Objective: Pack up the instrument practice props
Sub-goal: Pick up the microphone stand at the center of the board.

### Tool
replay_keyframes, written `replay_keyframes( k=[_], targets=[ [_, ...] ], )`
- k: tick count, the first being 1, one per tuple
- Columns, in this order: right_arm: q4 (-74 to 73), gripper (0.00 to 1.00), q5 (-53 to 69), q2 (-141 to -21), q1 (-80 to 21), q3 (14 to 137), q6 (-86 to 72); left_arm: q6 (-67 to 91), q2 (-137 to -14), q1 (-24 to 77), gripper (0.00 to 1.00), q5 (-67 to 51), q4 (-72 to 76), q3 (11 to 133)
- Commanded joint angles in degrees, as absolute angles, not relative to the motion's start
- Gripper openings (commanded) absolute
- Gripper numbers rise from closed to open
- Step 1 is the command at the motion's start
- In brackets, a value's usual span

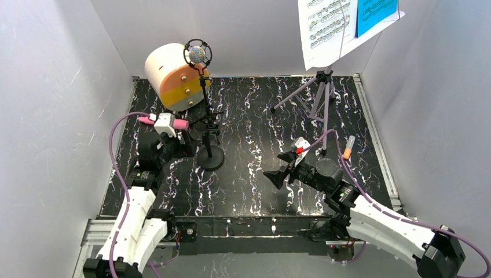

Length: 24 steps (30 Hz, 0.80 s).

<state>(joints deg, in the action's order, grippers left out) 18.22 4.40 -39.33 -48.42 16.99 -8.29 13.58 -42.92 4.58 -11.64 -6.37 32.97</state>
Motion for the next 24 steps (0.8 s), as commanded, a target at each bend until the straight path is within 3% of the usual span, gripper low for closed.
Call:
replay_keyframes(
  k=[1, 9, 24],
  targets=[
    [21.2, 0.99, 5.4, -37.3, -48.3, 16.6, -7.1, -0.6, -43.5, 8.0, 0.78, -18.8, -7.3, 36.3],
    [21.8, 0.99, 6.1, -36.5, -48.3, 16.1, -7.3, -12.1, -50.3, 8.4, 0.77, -33.1, -4.6, 40.2],
    [21.6, 0.99, 6.7, -34.5, -48.3, 15.6, -7.7, -23.3, -63.6, 8.7, 0.70, -38.2, -5.2, 43.5]
  ],
)
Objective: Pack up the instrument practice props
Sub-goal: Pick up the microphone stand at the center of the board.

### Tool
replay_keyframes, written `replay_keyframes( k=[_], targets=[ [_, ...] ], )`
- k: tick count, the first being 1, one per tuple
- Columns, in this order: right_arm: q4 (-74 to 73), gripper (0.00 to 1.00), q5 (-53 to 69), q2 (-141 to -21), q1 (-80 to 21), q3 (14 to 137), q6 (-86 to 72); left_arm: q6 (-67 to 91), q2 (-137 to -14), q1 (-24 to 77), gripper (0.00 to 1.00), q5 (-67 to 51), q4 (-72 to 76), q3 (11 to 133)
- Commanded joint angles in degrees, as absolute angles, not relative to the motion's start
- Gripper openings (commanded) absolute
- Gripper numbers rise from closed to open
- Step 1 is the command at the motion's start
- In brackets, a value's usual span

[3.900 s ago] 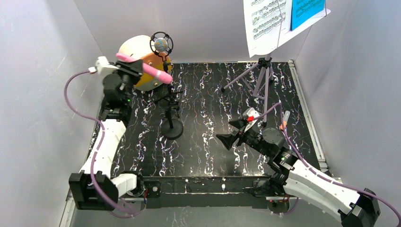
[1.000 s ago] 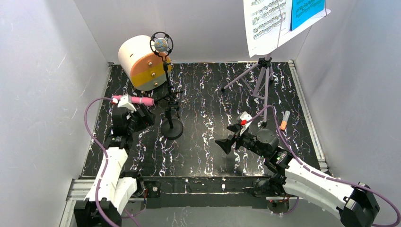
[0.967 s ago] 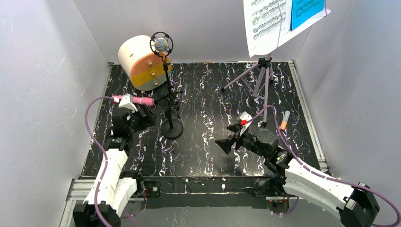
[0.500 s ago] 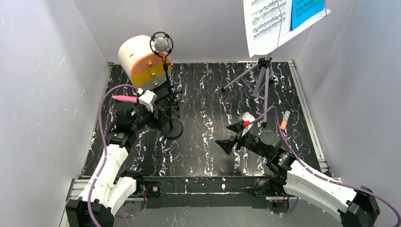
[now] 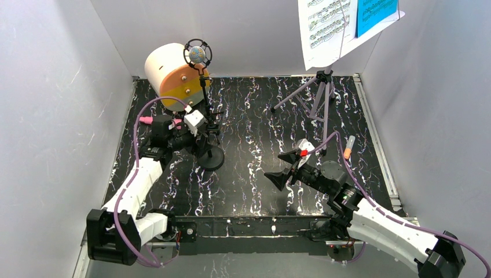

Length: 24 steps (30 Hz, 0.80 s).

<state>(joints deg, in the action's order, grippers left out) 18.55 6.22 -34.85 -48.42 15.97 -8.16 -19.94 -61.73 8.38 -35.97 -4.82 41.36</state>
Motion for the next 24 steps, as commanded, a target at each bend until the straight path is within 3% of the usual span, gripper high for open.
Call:
replay_keyframes(
  k=[1, 6, 11, 24],
  targets=[
    [21.7, 0.99, 6.7, -34.5, -48.3, 15.6, -7.7, -23.5, -64.2, 8.8, 0.69, -38.3, -5.2, 43.3],
    [21.7, 0.99, 6.6, -34.0, -48.3, 15.4, -7.8, -24.0, -65.5, 8.8, 0.60, -38.8, -4.4, 42.2],
    [21.7, 0.99, 6.6, -33.6, -48.3, 15.2, -7.9, -24.0, -66.1, 8.8, 0.35, -38.3, -4.3, 41.7],
    [20.8, 0.99, 6.2, -31.2, -48.3, 15.0, -8.0, -21.6, -59.7, 8.9, 0.02, -29.6, -6.5, 40.4]
  ],
)
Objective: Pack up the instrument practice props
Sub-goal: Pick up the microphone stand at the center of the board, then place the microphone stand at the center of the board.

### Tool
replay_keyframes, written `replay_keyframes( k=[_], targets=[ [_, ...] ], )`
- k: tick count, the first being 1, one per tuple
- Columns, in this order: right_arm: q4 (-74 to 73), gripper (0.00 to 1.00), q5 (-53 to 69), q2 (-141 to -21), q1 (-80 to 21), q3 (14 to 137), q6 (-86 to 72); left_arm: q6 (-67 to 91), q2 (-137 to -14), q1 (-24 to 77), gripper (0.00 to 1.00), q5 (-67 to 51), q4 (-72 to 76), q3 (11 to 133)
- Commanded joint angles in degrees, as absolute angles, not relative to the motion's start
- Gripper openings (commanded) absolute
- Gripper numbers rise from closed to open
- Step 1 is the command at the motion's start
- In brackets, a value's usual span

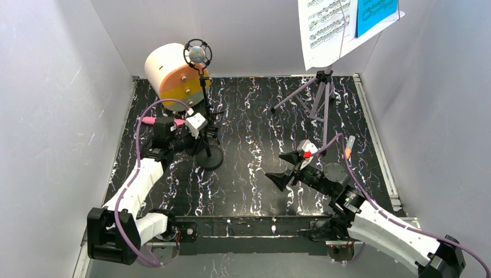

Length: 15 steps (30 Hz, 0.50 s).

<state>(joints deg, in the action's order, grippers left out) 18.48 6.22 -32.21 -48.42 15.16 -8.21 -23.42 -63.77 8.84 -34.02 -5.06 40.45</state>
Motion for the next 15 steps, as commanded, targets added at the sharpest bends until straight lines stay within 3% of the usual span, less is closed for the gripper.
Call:
replay_keyframes(
  k=[1, 15],
  targets=[
    [20.8, 0.99, 6.2, -31.2, -48.3, 15.0, -8.0, -20.7, -58.9, 8.9, 0.00, -27.8, -7.2, 40.5],
    [21.0, 0.99, 7.1, -32.0, -48.3, 15.3, -8.3, -8.4, -50.1, 8.2, 0.00, 15.0, -10.3, 36.4]
  ],
)
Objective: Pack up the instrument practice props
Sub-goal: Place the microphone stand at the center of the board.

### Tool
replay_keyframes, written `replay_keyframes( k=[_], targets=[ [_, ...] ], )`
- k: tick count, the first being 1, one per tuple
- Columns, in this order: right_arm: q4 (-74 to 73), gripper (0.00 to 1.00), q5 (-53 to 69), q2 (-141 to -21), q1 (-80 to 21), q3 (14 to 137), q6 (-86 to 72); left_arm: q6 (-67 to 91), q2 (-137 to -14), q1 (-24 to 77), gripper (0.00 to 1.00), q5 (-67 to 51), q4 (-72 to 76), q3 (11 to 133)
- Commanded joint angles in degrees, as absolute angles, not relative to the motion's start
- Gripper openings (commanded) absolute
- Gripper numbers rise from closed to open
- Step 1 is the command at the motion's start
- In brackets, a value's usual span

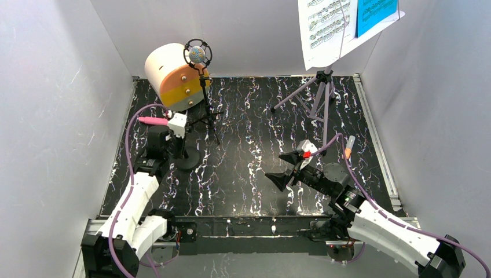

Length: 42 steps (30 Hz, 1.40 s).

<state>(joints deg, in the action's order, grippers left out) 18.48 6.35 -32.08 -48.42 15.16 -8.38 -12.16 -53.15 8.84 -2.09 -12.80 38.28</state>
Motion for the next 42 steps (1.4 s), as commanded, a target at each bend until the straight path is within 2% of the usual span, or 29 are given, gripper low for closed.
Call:
replay_keyframes(
  k=[1, 12, 18, 24, 26, 28, 29, 35, 38, 42],
  targets=[
    [20.9, 0.99, 7.2, -31.9, -48.3, 15.4, -8.3, -8.0, -49.6, 7.5, 0.00, 17.6, -9.1, 35.5],
    [20.1, 0.99, 8.2, -30.3, -48.3, 15.6, -8.7, -4.6, -50.1, -5.7, 0.00, 34.8, 4.5, 33.2],
    [19.1, 0.99, 8.0, -29.1, -48.3, 15.8, -9.1, -1.6, -54.1, -11.0, 0.00, 37.1, 9.2, 33.2],
    [18.1, 0.99, 8.0, -28.2, -48.3, 16.1, -9.1, -0.4, -55.6, -12.3, 0.00, 41.0, 9.7, 32.5],
    [18.2, 0.99, 7.9, -28.3, -48.3, 16.0, -9.2, -0.4, -54.4, -12.3, 0.11, 41.7, 9.6, 31.9],
    [18.3, 0.99, 8.0, -28.5, -48.3, 16.0, -9.2, 1.5, -53.1, -12.3, 0.34, 42.3, 8.6, 32.0],
    [18.3, 0.99, 8.0, -29.0, -48.3, 16.1, -9.2, 1.9, -52.6, -12.3, 0.42, 42.3, 7.8, 32.2],
    [17.7, 0.99, 8.0, -30.2, -48.3, 16.9, -9.0, 6.4, -48.3, -12.3, 0.82, 45.2, 2.8, 33.1],
    [17.0, 0.99, 7.5, -30.8, -48.3, 17.6, -8.6, 9.2, -45.6, -12.2, 0.93, 45.7, -0.3, 33.7],
    [16.0, 0.99, 6.8, -31.9, -48.3, 18.4, -8.4, 10.0, -40.5, -11.8, 0.98, 41.1, -3.8, 35.8]
  ],
)
